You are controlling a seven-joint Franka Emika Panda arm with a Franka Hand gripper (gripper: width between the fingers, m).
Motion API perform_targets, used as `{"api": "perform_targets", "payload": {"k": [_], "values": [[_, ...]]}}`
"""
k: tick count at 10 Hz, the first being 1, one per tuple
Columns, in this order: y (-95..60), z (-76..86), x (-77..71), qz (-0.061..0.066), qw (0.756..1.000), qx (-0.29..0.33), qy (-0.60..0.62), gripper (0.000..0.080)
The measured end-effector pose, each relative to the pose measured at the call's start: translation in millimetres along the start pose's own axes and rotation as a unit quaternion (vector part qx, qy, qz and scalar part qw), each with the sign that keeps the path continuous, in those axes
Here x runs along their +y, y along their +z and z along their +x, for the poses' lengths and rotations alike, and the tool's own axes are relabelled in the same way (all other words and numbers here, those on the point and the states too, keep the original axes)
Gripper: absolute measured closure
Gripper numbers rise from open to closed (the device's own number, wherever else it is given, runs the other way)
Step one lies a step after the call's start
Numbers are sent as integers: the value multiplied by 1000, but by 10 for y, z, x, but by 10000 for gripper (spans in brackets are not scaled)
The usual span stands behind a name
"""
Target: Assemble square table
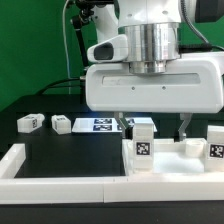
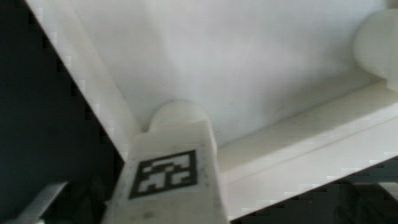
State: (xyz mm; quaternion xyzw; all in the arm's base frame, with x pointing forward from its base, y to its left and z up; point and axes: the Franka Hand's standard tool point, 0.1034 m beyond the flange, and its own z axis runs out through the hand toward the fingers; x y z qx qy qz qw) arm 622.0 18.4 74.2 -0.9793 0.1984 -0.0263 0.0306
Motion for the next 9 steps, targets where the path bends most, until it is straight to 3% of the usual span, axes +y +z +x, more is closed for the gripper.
{"api": "perform_targets", "payload": {"k": [1, 3, 6, 7, 8, 9], "values": [[4, -4, -5, 1, 1000, 0, 17, 163], [20, -11, 38, -1, 996, -2, 84, 502], [38, -24, 42, -3, 973, -5, 230, 502], [54, -72, 9, -12, 942, -18, 335, 506], [63, -63, -43, -7, 903, -26, 429, 506], [68, -16, -84, 7, 857, -31, 514, 506]]}}
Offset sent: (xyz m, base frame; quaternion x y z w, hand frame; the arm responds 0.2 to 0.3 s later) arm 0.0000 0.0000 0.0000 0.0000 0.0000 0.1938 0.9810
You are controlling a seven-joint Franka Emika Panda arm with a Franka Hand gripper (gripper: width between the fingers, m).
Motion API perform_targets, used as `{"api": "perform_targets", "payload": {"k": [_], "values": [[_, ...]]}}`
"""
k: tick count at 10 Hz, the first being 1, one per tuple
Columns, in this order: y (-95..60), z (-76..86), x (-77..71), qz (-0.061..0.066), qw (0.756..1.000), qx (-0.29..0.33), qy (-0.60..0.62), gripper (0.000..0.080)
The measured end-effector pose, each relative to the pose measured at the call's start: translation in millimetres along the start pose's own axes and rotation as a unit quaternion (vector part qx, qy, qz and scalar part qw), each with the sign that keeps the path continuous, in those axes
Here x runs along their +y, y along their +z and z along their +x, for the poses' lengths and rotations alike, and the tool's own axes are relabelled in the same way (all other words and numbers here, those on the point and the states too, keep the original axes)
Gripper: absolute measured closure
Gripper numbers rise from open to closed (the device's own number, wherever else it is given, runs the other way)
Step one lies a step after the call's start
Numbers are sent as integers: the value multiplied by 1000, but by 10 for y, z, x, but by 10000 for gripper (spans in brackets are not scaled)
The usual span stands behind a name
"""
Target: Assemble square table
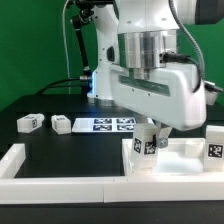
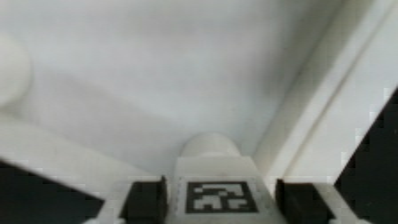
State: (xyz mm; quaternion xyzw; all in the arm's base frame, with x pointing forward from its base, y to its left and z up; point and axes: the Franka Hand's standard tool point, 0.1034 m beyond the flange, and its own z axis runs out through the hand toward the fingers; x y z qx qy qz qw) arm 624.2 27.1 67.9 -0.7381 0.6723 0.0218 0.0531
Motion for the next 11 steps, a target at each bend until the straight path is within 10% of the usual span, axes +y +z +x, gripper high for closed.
{"api": "perform_targets", "payload": {"k": [4, 5, 7, 11], "values": [[-8, 55, -41, 20, 987, -25, 157, 505], [-7, 59, -40, 21, 989, -25, 143, 323], [2, 83, -32, 34, 999, -11, -10, 185], [-3, 112, 68, 32, 972, -3, -231, 152]]}}
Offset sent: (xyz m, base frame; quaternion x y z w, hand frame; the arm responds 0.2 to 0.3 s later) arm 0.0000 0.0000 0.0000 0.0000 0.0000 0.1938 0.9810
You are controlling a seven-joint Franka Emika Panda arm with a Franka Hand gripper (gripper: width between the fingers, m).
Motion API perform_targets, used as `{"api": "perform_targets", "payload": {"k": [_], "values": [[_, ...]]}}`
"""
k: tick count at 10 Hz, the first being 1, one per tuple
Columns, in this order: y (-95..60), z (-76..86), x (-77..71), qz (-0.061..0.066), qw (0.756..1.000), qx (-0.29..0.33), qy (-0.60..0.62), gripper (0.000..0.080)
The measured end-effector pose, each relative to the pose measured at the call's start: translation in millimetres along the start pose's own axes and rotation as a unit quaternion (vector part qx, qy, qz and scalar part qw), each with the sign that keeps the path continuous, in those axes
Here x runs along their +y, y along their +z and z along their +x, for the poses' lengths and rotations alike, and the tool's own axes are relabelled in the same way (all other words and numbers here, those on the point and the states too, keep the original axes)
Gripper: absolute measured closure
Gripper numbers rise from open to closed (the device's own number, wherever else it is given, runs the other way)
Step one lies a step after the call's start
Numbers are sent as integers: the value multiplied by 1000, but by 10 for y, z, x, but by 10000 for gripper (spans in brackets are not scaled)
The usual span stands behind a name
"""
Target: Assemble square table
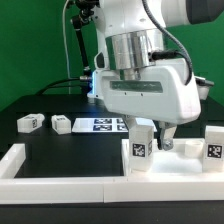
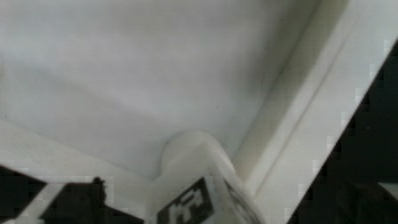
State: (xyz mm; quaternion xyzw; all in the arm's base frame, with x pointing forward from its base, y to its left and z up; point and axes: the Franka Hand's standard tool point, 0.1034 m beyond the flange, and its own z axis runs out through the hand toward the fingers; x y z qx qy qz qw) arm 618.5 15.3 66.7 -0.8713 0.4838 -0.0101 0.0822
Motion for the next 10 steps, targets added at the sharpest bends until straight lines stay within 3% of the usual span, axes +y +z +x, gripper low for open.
{"api": "perform_targets", "payload": {"k": [1, 3, 4, 5, 6, 7, 8, 10], "values": [[-5, 10, 5, -4, 998, 3, -63, 151], [-74, 75, -36, -30, 966, 12, -257, 151], [-102, 113, -55, -30, 956, 11, -291, 151], [-87, 102, -46, -29, 968, 11, -249, 279], [-85, 104, -42, -30, 967, 11, -251, 279], [-83, 100, -44, -29, 975, 12, -222, 417], [-76, 105, -27, -30, 984, 12, -178, 505], [-72, 108, -22, -30, 991, 14, -127, 505]]}}
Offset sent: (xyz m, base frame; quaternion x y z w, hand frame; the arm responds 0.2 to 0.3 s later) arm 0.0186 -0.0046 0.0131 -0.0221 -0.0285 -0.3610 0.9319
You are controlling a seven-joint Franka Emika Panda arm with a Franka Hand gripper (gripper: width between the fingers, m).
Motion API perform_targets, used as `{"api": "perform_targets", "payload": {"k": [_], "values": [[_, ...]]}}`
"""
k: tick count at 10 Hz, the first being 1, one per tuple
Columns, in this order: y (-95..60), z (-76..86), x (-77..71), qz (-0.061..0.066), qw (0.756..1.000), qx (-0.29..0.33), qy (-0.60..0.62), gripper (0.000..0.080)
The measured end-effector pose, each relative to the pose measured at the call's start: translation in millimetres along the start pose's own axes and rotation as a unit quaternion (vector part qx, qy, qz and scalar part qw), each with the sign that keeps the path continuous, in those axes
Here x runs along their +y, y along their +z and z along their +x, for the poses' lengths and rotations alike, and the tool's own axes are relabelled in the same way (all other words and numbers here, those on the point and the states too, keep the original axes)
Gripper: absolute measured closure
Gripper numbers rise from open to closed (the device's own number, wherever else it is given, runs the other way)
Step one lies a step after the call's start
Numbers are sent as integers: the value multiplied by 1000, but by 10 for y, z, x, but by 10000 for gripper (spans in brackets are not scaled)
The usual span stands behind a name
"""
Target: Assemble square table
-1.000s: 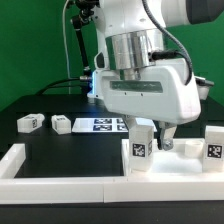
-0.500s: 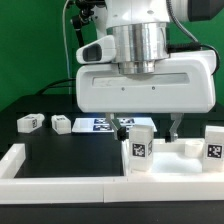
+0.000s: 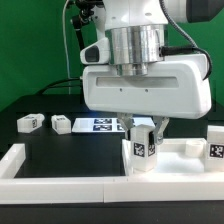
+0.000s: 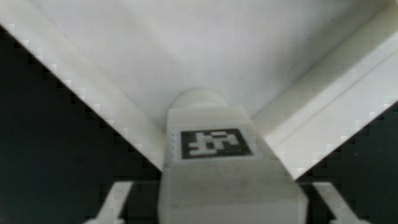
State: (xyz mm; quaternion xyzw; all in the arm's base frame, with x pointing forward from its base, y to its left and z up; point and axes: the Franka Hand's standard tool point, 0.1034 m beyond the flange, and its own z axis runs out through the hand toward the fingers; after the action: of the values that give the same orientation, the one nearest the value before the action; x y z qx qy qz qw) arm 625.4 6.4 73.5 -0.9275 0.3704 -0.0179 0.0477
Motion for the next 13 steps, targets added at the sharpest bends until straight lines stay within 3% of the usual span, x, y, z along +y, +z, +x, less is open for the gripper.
{"api": "perform_targets", "payload": {"k": [1, 3, 5, 7, 8, 9, 10, 11, 13], "values": [[2, -6, -2, 0, 998, 0, 58, 505], [4, -78, -45, -13, 968, -12, 251, 506], [13, -23, -51, 8, 899, -34, 436, 506], [22, -25, -50, 14, 871, -37, 489, 505], [29, -27, -48, 13, 864, -37, 501, 413], [32, -30, -48, 14, 881, -36, 472, 279], [53, -34, -63, 21, 918, -15, 395, 279], [76, -57, -55, 26, 957, -5, 288, 177], [69, -93, -45, 22, 979, -3, 201, 158]]}}
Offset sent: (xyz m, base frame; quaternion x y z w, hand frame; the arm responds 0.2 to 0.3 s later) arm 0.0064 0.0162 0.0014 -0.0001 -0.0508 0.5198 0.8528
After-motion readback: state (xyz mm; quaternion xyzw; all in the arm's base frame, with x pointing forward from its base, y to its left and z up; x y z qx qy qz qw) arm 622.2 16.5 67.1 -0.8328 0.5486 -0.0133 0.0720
